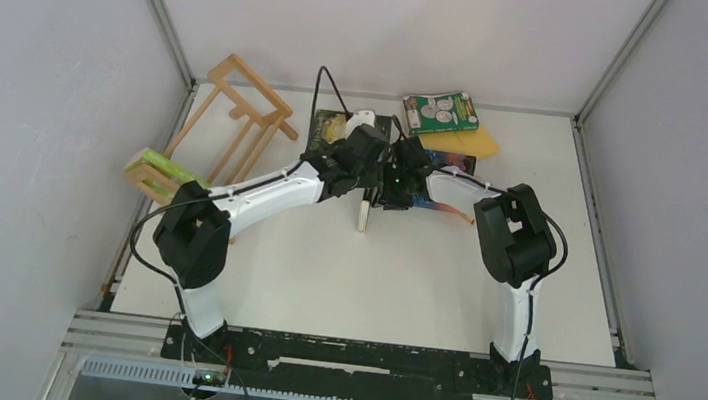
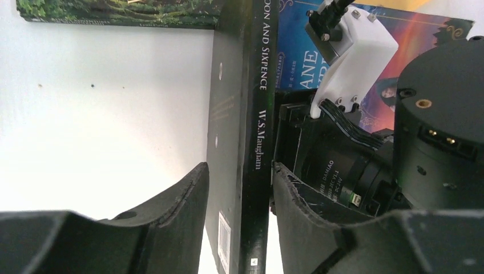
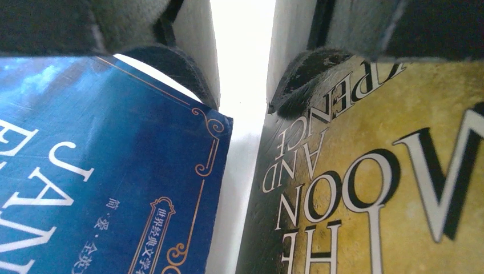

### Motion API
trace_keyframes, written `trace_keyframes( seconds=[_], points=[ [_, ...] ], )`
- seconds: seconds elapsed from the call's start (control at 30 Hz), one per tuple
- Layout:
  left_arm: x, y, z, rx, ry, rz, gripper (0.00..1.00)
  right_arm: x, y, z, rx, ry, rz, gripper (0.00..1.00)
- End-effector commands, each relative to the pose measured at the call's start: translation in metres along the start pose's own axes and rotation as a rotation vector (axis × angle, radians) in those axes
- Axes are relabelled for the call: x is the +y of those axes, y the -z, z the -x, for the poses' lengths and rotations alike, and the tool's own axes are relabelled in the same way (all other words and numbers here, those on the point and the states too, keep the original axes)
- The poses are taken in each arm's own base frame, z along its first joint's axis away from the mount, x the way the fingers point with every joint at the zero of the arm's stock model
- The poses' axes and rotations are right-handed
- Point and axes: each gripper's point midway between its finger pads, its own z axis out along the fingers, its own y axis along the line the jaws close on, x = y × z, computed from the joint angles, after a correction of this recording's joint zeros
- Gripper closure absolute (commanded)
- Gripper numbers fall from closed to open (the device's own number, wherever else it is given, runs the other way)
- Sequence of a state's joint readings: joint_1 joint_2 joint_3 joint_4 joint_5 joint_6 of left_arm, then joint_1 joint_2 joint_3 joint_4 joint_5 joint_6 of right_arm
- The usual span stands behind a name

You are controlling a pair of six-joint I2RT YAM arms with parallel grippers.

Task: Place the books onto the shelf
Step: Adjust the book at the center of the board.

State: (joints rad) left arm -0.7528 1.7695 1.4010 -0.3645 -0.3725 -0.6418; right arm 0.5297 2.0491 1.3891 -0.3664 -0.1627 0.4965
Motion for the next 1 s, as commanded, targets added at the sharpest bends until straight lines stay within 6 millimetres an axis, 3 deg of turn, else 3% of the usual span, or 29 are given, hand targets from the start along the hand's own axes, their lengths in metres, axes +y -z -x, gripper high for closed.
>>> trace_keyframes(
  seconds=[0.0,0.37,0.53,0.63,0.97],
  points=[
    [-0.006,0.0,0.019,-0.024,-0.066,0.017,0.52,-0.025,0.0,-0.026,0.08,-0.024,-0.082,0.57],
    [-0.012,-0.02,0.015,0.021,-0.126,0.041,0.56,-0.029,0.004,-0.026,0.079,-0.032,-0.09,0.57],
    [-0.008,-0.024,0.01,0.031,-0.131,0.06,0.69,-0.031,0.006,-0.027,0.076,-0.042,-0.088,0.57],
    [-0.006,-0.024,0.006,0.035,-0.124,0.067,0.7,-0.032,0.007,-0.027,0.073,-0.046,-0.089,0.57],
    [-0.005,-0.009,0.014,-0.001,-0.064,0.048,0.44,-0.036,0.017,-0.025,0.053,-0.055,-0.096,0.54]
  ],
)
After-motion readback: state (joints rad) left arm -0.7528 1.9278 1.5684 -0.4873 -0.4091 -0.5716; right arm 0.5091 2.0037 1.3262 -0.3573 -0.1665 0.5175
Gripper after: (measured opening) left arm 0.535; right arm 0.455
